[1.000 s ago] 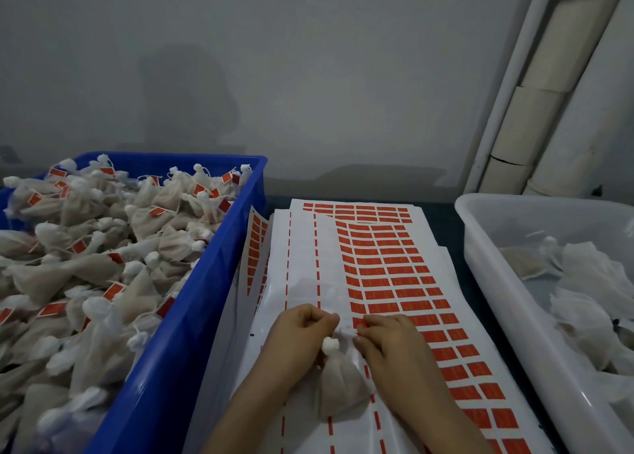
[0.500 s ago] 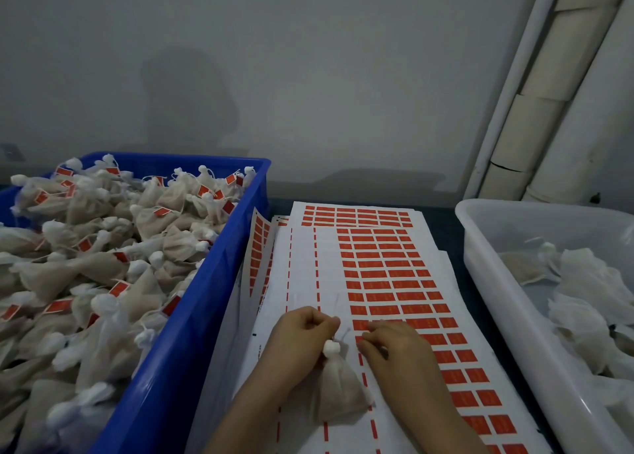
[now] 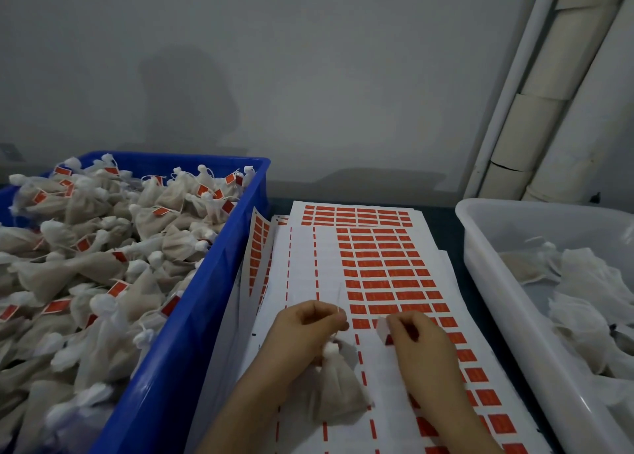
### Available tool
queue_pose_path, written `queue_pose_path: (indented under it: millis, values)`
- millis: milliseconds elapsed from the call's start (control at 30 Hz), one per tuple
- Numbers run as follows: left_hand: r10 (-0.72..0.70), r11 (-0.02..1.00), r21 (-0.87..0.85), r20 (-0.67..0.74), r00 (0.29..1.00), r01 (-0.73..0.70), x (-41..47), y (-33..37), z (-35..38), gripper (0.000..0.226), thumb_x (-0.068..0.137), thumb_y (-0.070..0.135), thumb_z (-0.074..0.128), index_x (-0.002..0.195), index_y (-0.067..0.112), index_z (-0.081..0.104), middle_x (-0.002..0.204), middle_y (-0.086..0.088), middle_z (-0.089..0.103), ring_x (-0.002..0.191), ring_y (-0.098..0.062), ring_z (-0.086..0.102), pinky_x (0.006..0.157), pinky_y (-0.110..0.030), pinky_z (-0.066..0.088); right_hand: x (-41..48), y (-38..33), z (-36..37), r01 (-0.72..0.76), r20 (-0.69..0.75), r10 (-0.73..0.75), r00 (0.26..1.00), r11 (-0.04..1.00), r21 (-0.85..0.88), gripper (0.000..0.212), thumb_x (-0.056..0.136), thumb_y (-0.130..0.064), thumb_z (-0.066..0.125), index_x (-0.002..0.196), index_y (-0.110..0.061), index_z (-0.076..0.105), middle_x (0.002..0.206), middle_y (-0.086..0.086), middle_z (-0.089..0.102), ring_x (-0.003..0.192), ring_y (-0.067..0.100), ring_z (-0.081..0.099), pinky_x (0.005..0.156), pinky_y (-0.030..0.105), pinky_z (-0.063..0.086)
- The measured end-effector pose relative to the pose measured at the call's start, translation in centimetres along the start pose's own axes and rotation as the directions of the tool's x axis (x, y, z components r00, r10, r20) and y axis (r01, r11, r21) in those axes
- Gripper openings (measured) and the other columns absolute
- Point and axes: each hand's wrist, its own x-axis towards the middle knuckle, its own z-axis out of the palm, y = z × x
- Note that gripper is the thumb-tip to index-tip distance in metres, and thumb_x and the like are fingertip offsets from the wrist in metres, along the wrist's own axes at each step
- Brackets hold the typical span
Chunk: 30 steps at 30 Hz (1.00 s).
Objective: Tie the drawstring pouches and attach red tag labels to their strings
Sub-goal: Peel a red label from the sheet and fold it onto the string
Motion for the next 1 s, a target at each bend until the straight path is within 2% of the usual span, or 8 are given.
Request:
queue_pose_path:
  millis: [100,167,233,367,433,600,800,1000]
  values:
    - [0.003,0.992,-0.129,-0.002,1.000,-0.003,0.0,0.2,0.0,0.006,0.082,0.027,0.066,0.085,0.025,0.071,0.080,0.007,0.074,0.073,-0.013,0.072,0.061,-0.018,0.056,0.2,-0.2,-0.7,-0.053,-0.067,0.059,0.996,0.995,0.080,0.004,0.087,-0.031,0.051,0.084,-0.028,0.051,0.085,-0.008,0.053,0.063,0.003,0.048,0.074,0.024,0.038]
    - [0.010,0.979,-0.202,-0.016,1.000,-0.013,0.0,0.4,0.0,0.006,0.082,0.026,0.066,0.085,0.024,0.070,0.078,0.005,0.075,0.072,-0.016,0.072,0.062,-0.023,0.058,0.0,-0.6,-1.0,-0.033,-0.122,0.054,0.991,0.986,0.165,0.007,0.085,-0.038,0.049,0.083,-0.032,0.049,0.087,-0.010,0.053,0.074,0.007,0.051,0.075,0.026,0.038]
    - [0.018,0.966,-0.258,-0.027,0.999,-0.024,0.0,0.6,0.0,0.008,0.082,0.026,0.064,0.085,0.022,0.070,0.077,0.005,0.075,0.069,-0.018,0.073,0.059,-0.026,0.058,-0.2,-1.1,-1.3,0.007,-0.153,0.030,0.988,0.972,0.234,0.017,0.079,-0.048,0.044,0.078,-0.033,0.051,0.083,-0.015,0.056,0.074,0.008,0.055,0.073,0.021,0.040]
    - [0.026,0.944,-0.328,-0.024,0.999,-0.033,-0.1,1.0,0.3,0.014,0.076,0.033,0.065,0.081,0.023,0.072,0.078,0.005,0.076,0.070,-0.018,0.073,0.057,-0.026,0.057,-0.8,-2.3,-2.1,0.036,-0.122,0.008,0.992,0.934,0.354,0.027,0.071,-0.055,0.041,0.074,-0.034,0.057,0.065,-0.017,0.068,0.063,0.007,0.066,0.052,0.005,0.040]
    - [0.036,0.933,-0.358,-0.003,0.999,-0.035,-0.4,1.2,0.5,0.016,0.069,0.037,0.066,0.077,0.027,0.075,0.078,0.007,0.076,0.073,-0.014,0.073,0.057,-0.025,0.057,-1.1,-2.9,-2.3,0.045,-0.069,-0.017,0.997,0.898,0.438,0.022,0.068,-0.053,0.048,0.076,-0.035,0.059,0.067,-0.029,0.068,0.067,-0.004,0.066,0.041,0.003,0.041]
    - [0.043,0.903,-0.428,0.022,0.999,-0.029,-0.9,1.5,0.8,0.018,0.066,0.037,0.066,0.079,0.030,0.075,0.076,0.006,0.075,0.070,-0.010,0.072,0.059,-0.025,0.057,-1.4,-3.7,-2.6,0.110,-0.044,-0.103,0.994,0.845,0.523,0.033,0.057,-0.048,0.059,0.087,-0.038,0.051,0.072,-0.053,0.053,0.073,-0.028,0.052,0.046,-0.002,0.041]
    - [0.053,0.893,-0.448,0.026,0.998,-0.036,-1.2,1.8,1.0,0.019,0.064,0.037,0.065,0.079,0.031,0.076,0.075,0.008,0.075,0.070,-0.008,0.071,0.059,-0.025,0.056,-1.9,-3.7,-2.7,0.141,-0.035,-0.145,0.989,0.824,0.548,0.017,0.062,-0.038,0.056,0.077,-0.032,0.060,0.075,-0.042,0.062,0.081,-0.014,0.060,0.055,-0.003,0.043]
    - [0.054,0.899,-0.436,0.017,0.998,-0.041,-1.3,1.9,1.3,0.013,0.070,0.032,0.066,0.077,0.028,0.076,0.074,0.006,0.075,0.066,-0.011,0.071,0.055,-0.023,0.055,-2.4,-4.4,-2.7,0.096,-0.001,-0.119,0.993,0.798,0.595,0.013,0.063,-0.041,0.052,0.071,-0.030,0.056,0.063,-0.042,0.061,0.068,-0.016,0.060,0.047,-0.003,0.041]
